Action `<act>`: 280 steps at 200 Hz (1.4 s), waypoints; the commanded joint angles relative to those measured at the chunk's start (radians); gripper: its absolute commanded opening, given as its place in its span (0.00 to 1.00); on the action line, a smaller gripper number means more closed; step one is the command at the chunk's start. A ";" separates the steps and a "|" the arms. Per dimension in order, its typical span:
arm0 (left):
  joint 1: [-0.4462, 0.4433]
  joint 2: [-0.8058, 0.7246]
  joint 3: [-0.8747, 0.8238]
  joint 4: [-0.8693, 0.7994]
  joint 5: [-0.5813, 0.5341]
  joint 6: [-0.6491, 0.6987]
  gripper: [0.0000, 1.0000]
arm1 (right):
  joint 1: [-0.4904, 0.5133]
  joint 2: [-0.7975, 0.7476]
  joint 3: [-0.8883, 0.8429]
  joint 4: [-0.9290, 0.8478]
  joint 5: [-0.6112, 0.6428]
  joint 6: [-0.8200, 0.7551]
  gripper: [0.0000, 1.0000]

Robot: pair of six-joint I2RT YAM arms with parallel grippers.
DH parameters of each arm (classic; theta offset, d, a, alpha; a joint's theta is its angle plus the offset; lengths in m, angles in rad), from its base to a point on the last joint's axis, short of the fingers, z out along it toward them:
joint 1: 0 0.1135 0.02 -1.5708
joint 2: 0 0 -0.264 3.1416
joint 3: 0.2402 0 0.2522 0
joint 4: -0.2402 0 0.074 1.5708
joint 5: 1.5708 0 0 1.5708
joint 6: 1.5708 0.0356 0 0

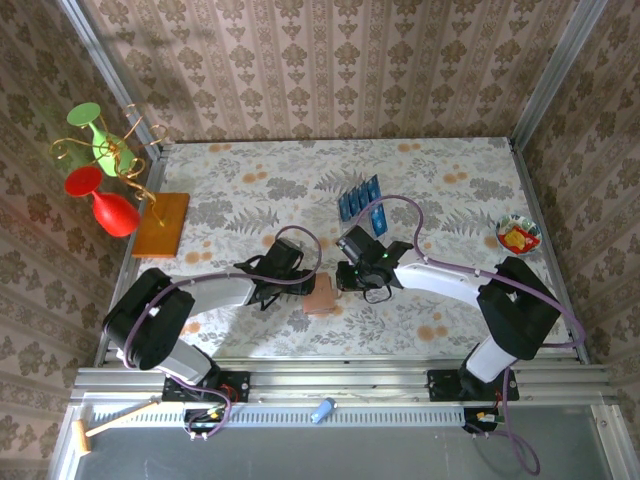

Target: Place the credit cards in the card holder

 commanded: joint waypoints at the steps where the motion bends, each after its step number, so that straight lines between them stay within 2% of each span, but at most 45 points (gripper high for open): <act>1: 0.008 0.022 -0.038 -0.090 -0.041 -0.015 0.83 | 0.010 0.021 0.010 0.004 -0.016 0.005 0.20; 30: 0.008 0.022 -0.037 -0.089 -0.040 -0.017 0.83 | 0.013 0.021 0.000 0.011 -0.016 0.010 0.21; 55: 0.008 0.021 -0.036 -0.091 -0.041 -0.015 0.83 | 0.017 0.012 -0.009 0.020 -0.017 0.015 0.29; 92: 0.006 0.021 -0.034 -0.093 -0.041 -0.014 0.83 | 0.024 0.014 -0.010 0.025 -0.016 0.019 0.29; 136: 0.006 0.020 -0.037 -0.093 -0.041 -0.016 0.83 | 0.023 0.031 -0.020 0.034 -0.015 0.019 0.15; 205: 0.005 0.021 -0.034 -0.093 -0.040 -0.016 0.83 | 0.024 0.035 -0.033 0.037 -0.010 0.021 0.14; 219: 0.006 0.017 -0.035 -0.094 -0.040 -0.013 0.83 | 0.024 0.033 -0.035 0.040 -0.010 0.022 0.10; 237: 0.006 0.014 -0.034 -0.094 -0.041 -0.013 0.83 | 0.023 0.029 -0.038 0.043 -0.012 0.022 0.00; 280: 0.003 0.006 -0.031 -0.098 -0.040 -0.014 0.83 | 0.024 -0.006 -0.034 0.066 -0.048 0.033 0.00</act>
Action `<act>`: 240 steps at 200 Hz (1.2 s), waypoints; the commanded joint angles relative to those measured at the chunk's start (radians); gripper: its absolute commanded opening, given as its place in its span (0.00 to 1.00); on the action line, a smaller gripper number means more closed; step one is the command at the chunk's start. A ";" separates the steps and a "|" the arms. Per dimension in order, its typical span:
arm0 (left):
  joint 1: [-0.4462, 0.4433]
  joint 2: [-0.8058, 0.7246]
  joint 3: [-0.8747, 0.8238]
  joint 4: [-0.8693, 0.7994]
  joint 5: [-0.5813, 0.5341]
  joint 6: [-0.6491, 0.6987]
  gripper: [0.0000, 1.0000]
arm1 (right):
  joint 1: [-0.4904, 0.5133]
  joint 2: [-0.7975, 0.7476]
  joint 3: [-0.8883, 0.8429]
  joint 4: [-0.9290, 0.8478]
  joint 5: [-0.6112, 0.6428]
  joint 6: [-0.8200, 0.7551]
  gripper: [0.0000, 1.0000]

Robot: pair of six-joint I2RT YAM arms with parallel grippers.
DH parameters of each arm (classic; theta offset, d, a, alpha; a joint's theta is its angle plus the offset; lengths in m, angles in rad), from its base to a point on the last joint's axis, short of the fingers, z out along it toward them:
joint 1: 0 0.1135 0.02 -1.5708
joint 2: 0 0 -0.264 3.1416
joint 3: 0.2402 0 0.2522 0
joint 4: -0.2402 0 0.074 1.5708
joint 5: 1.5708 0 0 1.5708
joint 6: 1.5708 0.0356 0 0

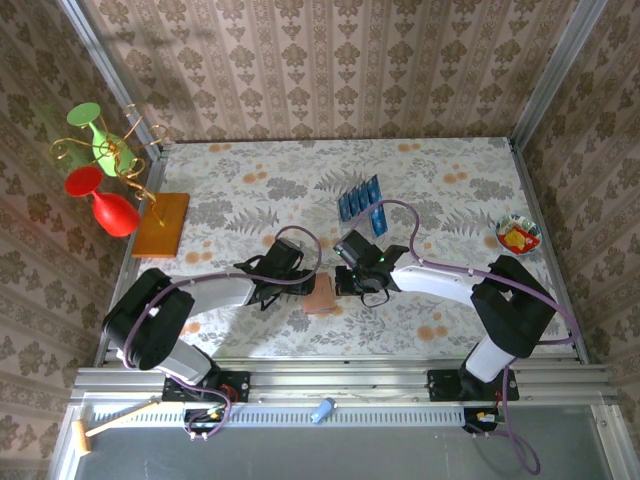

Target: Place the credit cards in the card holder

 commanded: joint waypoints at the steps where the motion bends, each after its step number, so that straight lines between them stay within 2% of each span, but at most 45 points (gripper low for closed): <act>1: 0.004 0.007 -0.030 -0.098 -0.037 -0.013 0.83 | 0.006 -0.029 -0.011 0.028 -0.029 0.013 0.00; 45: 0.003 0.005 -0.030 -0.102 -0.039 -0.011 0.83 | 0.005 -0.020 -0.002 0.082 -0.086 0.036 0.00; 89: 0.000 0.004 -0.030 -0.099 -0.037 -0.013 0.83 | 0.010 0.055 0.018 0.164 -0.148 0.080 0.00; 171: -0.011 -0.002 -0.034 -0.091 -0.031 -0.024 0.82 | 0.022 0.179 0.034 0.232 -0.158 0.118 0.00; 240: 0.006 -0.058 -0.013 -0.143 -0.030 -0.017 0.83 | 0.022 0.189 -0.030 0.256 -0.143 0.142 0.00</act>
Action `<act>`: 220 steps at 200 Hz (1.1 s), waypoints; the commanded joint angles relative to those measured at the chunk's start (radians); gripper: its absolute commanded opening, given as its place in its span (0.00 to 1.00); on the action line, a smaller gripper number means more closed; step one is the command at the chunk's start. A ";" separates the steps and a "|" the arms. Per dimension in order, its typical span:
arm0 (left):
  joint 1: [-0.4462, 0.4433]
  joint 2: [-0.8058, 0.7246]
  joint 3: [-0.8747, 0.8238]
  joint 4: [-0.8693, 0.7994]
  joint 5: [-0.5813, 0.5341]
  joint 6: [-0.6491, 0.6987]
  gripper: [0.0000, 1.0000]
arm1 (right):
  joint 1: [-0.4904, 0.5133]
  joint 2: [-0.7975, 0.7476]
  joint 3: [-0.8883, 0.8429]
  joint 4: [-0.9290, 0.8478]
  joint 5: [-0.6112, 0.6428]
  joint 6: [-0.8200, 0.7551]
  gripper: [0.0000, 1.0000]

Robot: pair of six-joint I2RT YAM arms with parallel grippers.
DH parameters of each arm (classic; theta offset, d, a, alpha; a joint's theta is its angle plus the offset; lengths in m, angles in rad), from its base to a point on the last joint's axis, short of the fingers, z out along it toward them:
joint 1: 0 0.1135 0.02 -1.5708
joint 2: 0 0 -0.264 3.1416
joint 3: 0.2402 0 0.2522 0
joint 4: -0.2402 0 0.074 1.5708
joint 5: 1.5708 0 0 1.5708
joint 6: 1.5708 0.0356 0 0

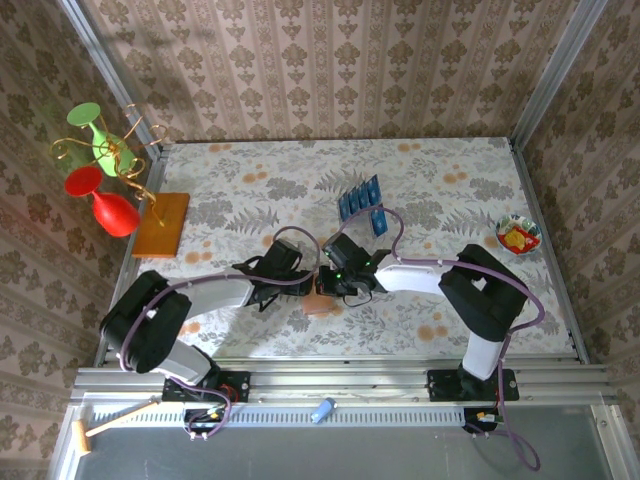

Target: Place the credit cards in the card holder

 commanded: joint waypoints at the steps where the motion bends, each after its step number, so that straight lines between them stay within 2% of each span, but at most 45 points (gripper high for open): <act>1: 0.011 -0.032 -0.005 -0.109 -0.013 -0.010 0.83 | 0.004 0.029 -0.041 -0.009 0.017 0.026 0.00; 47: 0.026 -0.094 0.011 -0.163 -0.001 0.006 0.83 | 0.005 0.025 -0.049 -0.009 0.019 0.027 0.00; 87: 0.023 -0.115 -0.019 -0.139 0.025 0.003 0.84 | 0.004 0.023 -0.053 -0.004 0.017 0.028 0.00; 162: 0.021 -0.027 -0.031 -0.050 0.055 0.007 0.85 | 0.004 0.015 -0.053 -0.009 0.014 0.031 0.00; 220: 0.005 -0.005 -0.071 -0.017 0.046 -0.016 0.84 | -0.015 -0.057 -0.015 -0.038 0.023 0.015 0.00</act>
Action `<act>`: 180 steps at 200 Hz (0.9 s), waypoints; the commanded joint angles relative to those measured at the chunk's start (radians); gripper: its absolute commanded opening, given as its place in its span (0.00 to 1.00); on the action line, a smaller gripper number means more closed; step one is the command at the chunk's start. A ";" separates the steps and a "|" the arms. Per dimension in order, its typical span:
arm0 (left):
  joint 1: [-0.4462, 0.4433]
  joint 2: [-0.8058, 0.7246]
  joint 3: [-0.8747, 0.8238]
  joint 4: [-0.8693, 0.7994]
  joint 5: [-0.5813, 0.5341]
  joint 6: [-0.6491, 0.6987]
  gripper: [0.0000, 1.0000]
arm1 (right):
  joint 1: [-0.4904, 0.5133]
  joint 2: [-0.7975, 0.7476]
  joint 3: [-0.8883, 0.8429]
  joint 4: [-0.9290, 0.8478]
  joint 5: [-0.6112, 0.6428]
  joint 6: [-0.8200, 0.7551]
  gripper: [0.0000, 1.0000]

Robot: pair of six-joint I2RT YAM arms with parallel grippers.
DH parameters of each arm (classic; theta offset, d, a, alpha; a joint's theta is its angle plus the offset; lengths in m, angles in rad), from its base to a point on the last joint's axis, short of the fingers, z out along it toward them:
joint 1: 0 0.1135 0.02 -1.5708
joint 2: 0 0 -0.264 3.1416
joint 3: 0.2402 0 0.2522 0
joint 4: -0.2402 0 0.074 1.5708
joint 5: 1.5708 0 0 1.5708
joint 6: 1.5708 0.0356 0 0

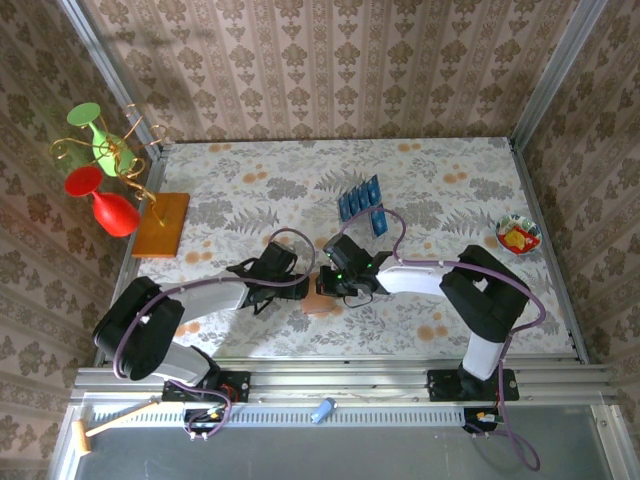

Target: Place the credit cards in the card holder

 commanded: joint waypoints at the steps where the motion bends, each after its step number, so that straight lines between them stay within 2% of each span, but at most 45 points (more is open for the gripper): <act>1: -0.011 0.034 -0.042 0.018 0.015 -0.016 0.84 | -0.013 -0.044 0.007 -0.069 0.023 0.000 0.00; 41: -0.023 0.039 -0.059 0.026 0.006 -0.027 0.83 | -0.026 -0.056 0.042 -0.097 0.026 -0.017 0.00; 180: -0.024 0.042 -0.067 0.039 0.009 -0.030 0.83 | -0.007 0.045 0.071 -0.051 -0.022 0.008 0.00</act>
